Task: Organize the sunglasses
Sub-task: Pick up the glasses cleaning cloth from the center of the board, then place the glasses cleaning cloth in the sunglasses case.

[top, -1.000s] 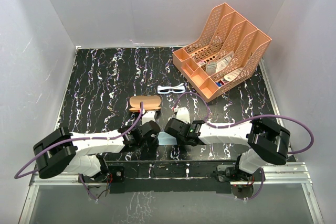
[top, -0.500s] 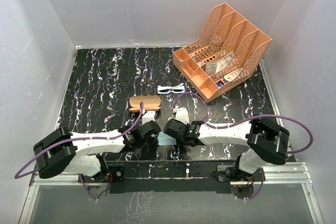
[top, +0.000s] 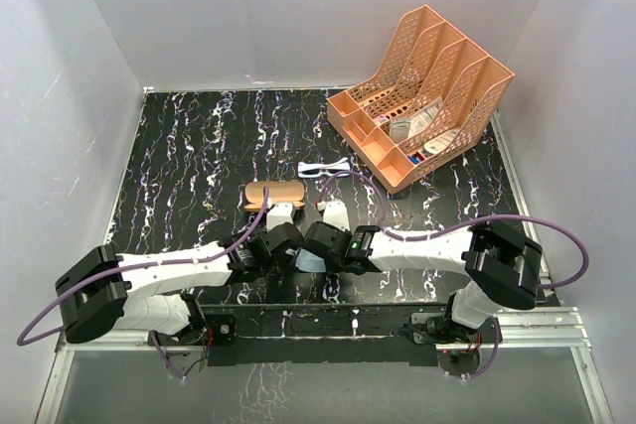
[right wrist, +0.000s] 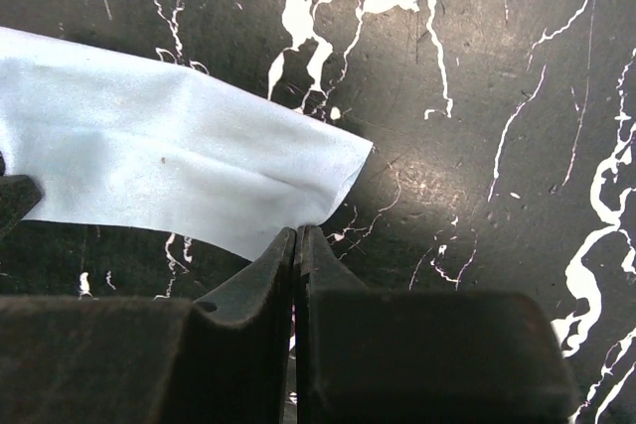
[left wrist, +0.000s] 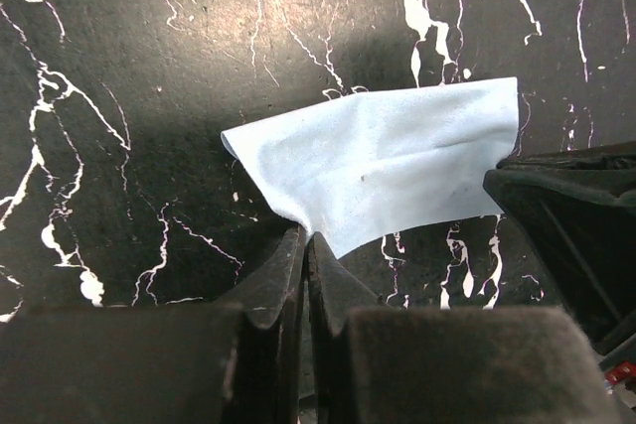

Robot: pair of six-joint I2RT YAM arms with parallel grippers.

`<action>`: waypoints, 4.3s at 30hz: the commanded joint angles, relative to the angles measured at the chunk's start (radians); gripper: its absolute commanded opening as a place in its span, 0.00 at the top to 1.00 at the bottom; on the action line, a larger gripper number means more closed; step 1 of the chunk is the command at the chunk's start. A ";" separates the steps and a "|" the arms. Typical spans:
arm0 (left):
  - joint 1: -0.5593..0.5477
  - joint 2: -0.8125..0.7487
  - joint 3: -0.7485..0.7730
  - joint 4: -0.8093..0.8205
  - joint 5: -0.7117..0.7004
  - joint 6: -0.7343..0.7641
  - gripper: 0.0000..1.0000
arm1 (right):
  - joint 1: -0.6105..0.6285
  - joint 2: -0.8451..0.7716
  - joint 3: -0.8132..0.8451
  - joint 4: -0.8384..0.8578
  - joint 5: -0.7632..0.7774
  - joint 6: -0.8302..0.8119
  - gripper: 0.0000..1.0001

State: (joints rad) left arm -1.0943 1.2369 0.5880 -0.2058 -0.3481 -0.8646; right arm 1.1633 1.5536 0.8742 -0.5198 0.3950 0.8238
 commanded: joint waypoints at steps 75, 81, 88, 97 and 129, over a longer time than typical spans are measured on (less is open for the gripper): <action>0.641 0.097 0.294 -0.017 0.250 0.370 1.00 | -0.270 0.401 0.659 0.114 -0.139 -0.340 1.00; 0.661 0.122 0.304 -0.032 0.246 0.375 1.00 | -0.277 0.420 0.671 0.125 -0.153 -0.344 1.00; 0.675 0.127 0.299 -0.047 0.244 0.374 1.00 | -0.278 0.435 0.664 0.132 -0.164 -0.341 1.00; 0.677 0.156 0.279 -0.080 0.264 0.358 1.00 | -0.278 0.398 0.572 0.160 -0.183 -0.316 1.00; 0.673 0.160 0.167 -0.072 0.306 0.301 1.00 | -0.290 0.334 0.409 0.184 -0.156 -0.322 1.00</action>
State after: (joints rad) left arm -0.4229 1.4429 0.7708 -0.2653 -0.0589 -0.5468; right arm 0.8879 1.9545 1.3098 -0.3511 0.1970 0.5270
